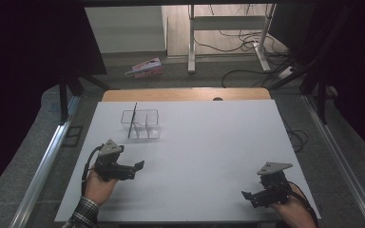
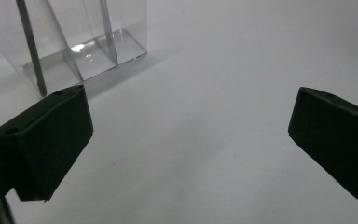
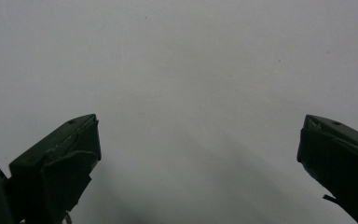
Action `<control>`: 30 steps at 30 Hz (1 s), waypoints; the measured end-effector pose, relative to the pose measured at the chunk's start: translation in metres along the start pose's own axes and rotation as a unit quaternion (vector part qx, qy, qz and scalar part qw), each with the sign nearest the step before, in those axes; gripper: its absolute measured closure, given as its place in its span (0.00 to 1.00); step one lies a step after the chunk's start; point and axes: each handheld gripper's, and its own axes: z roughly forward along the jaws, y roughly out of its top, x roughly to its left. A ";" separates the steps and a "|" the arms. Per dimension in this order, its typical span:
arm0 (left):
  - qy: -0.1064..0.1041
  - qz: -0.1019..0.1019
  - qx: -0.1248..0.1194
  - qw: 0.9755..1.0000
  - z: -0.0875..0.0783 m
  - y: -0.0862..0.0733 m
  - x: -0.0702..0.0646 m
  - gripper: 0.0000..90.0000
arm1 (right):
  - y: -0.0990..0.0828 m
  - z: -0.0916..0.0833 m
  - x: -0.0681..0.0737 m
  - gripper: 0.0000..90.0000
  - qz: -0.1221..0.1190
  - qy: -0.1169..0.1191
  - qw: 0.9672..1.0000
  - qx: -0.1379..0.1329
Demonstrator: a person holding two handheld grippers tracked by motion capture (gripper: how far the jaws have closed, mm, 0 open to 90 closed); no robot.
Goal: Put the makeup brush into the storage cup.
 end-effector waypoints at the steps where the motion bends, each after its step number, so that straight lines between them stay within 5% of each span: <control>1: 0.001 -0.001 0.001 1.000 -0.001 -0.001 0.000 0.00 | 0.000 0.000 0.000 0.00 0.000 0.000 1.000 0.000; 12: 0.022 0.010 0.016 1.000 -0.010 -0.011 -0.005 0.00 | -0.001 -0.003 -0.001 0.00 0.008 -0.017 1.000 -0.014; 30: 0.028 0.009 0.030 0.999 -0.018 -0.023 -0.008 0.00 | -0.001 -0.004 -0.002 0.00 0.012 -0.019 1.000 -0.020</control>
